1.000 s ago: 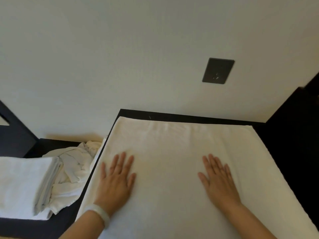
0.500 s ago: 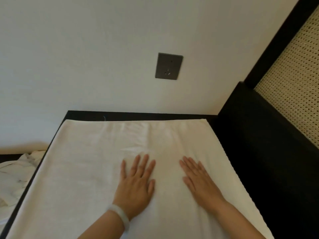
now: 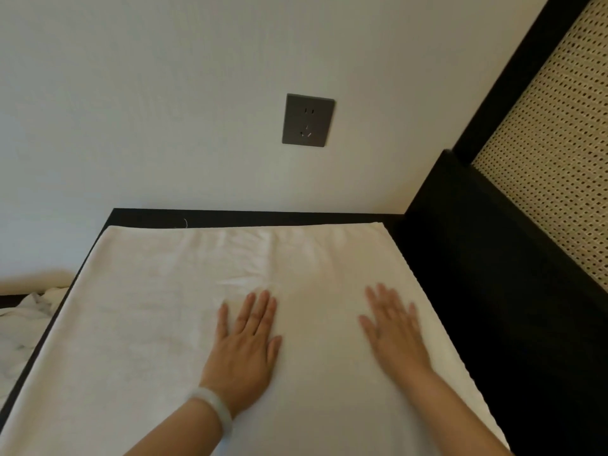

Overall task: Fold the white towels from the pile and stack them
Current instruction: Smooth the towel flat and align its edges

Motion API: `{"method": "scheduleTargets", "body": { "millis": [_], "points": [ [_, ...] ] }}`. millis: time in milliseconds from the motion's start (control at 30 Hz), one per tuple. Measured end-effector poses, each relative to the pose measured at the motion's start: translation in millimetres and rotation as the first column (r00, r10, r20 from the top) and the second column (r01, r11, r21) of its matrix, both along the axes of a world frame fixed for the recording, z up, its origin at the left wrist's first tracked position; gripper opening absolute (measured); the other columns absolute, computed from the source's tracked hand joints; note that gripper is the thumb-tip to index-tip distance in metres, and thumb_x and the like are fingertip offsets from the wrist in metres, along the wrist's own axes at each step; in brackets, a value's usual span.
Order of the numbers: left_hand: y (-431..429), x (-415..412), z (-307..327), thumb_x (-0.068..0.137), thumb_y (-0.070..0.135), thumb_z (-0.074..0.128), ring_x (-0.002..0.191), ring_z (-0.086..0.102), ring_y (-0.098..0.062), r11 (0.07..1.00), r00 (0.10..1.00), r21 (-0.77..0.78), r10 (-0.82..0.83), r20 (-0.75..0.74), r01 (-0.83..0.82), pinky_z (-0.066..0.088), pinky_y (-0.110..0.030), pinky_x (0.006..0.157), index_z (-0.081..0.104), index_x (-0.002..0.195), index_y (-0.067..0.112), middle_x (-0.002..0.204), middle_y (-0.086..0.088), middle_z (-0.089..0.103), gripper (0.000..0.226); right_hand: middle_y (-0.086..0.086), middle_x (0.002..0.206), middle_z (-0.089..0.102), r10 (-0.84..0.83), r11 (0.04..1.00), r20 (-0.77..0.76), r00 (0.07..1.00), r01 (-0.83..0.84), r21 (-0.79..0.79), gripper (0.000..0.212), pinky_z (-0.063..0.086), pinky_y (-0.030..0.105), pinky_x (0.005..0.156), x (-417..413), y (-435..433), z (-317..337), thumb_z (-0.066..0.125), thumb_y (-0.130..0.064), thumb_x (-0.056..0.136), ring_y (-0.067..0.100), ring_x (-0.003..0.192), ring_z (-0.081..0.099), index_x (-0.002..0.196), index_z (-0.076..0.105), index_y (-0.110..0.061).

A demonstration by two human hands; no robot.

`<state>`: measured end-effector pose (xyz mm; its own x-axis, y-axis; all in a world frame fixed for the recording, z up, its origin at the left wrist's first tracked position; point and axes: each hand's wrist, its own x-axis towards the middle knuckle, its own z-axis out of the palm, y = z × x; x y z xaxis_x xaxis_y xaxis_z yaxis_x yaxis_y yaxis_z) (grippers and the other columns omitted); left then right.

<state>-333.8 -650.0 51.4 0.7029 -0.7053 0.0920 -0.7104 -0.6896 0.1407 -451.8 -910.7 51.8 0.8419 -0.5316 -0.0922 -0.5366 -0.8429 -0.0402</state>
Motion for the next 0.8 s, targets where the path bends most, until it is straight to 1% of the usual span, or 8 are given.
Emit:
{"method": "scheduleTargets", "body": {
  "millis": [133, 233, 333, 433, 500, 567, 667, 800],
  "points": [
    [1, -1, 1, 0.098, 0.043, 0.023, 0.146, 0.026, -0.026, 1.0, 1.0, 0.026, 0.009, -0.02, -0.009, 0.014, -0.055, 0.112, 0.035, 0.15, 0.012, 0.157, -0.003, 0.029, 0.062, -0.005, 0.165, -0.013, -0.362, 0.927, -0.054, 0.931, 0.365, 0.08, 0.064, -0.007, 0.062, 0.118, 9, -20, 19, 0.013, -0.059, 0.101, 0.026, 0.151, -0.014, 0.156, -0.009, -0.035],
    [0, 0, 0, 0.098, 0.043, 0.023, 0.146, 0.026, -0.026, 1.0, 1.0, 0.025, 0.001, -0.028, 0.0, 0.014, -0.055, 0.112, 0.034, 0.15, 0.012, 0.157, -0.003, 0.03, 0.062, -0.009, 0.163, -0.014, -0.021, 1.0, 0.073, 0.997, 0.019, 0.024, 0.064, -0.018, 0.052, 0.115, 25, 32, 9, 0.017, -0.058, 0.1, 0.02, 0.152, -0.013, 0.157, -0.003, -0.035],
    [-1, 0, 0, 0.097, 0.044, 0.019, 0.147, 0.023, -0.026, 0.999, 0.997, 0.046, 0.002, -0.072, 0.001, 0.011, -0.055, 0.114, 0.032, 0.151, 0.013, 0.159, -0.003, 0.027, 0.063, -0.012, 0.161, -0.014, 0.291, 0.955, 0.048, 0.956, -0.293, 0.04, 0.067, -0.019, 0.04, 0.118, 20, 68, -6, 0.011, -0.06, 0.096, 0.01, 0.152, -0.009, 0.157, 0.001, -0.035],
    [0, 5, -5, 0.092, 0.051, -0.01, 0.148, -0.019, -0.019, 0.997, 0.997, 0.08, 0.012, -0.077, -0.006, -0.014, -0.05, 0.118, -0.011, 0.154, 0.024, 0.162, 0.005, -0.015, 0.068, -0.006, 0.165, -0.009, 0.045, 0.997, 0.049, 0.998, -0.048, 0.058, 0.064, -0.011, 0.039, 0.122, 27, 49, 0, 0.017, -0.053, 0.102, 0.01, 0.151, -0.012, 0.158, -0.003, -0.029],
    [9, 7, -3, 0.087, 0.054, -0.019, 0.145, -0.028, -0.017, 0.995, 0.995, 0.096, -0.022, -0.098, 0.032, -0.019, -0.048, 0.117, -0.022, 0.15, 0.028, 0.158, 0.008, -0.026, 0.069, -0.004, 0.165, -0.012, -0.123, 0.986, -0.024, 0.992, 0.125, 0.114, 0.065, -0.011, 0.045, 0.121, 37, 42, 13, 0.016, -0.052, 0.103, 0.014, 0.151, -0.015, 0.158, -0.007, -0.026],
    [33, 7, 6, 0.09, 0.057, -0.012, 0.151, -0.009, -0.021, 0.996, 0.994, 0.089, -0.001, -0.109, 0.011, -0.012, -0.048, 0.118, -0.004, 0.155, 0.03, 0.161, 0.007, -0.013, 0.071, -0.002, 0.165, -0.016, -0.169, 0.974, -0.046, 0.985, 0.174, 0.145, 0.067, -0.013, 0.052, 0.119, 45, 52, 22, 0.012, -0.056, 0.102, 0.021, 0.15, -0.019, 0.157, -0.01, -0.025],
    [93, -3, 14, 0.098, 0.057, 0.002, 0.143, 0.033, -0.03, 0.985, 0.981, 0.088, 0.158, -0.111, -0.149, 0.018, -0.06, 0.113, 0.04, 0.148, 0.025, 0.156, -0.002, 0.033, 0.071, -0.011, 0.158, -0.028, -0.008, 0.991, 0.014, 1.0, 0.006, 0.137, 0.07, -0.022, 0.054, 0.116, 36, 89, 23, -0.001, -0.066, 0.092, 0.02, 0.147, -0.029, 0.151, -0.022, -0.035],
    [155, -10, 15, 0.096, 0.061, 0.008, 0.141, 0.035, -0.034, 0.936, 0.935, 0.168, 0.331, -0.13, -0.308, 0.031, -0.07, 0.103, 0.04, 0.148, 0.028, 0.155, -0.003, 0.037, 0.069, -0.018, 0.151, -0.036, 0.096, 0.986, -0.084, 0.992, -0.083, 0.147, 0.068, -0.018, 0.058, 0.115, 18, 123, 5, -0.004, -0.073, 0.086, 0.02, 0.146, -0.03, 0.141, -0.032, -0.046]
  ]
}}
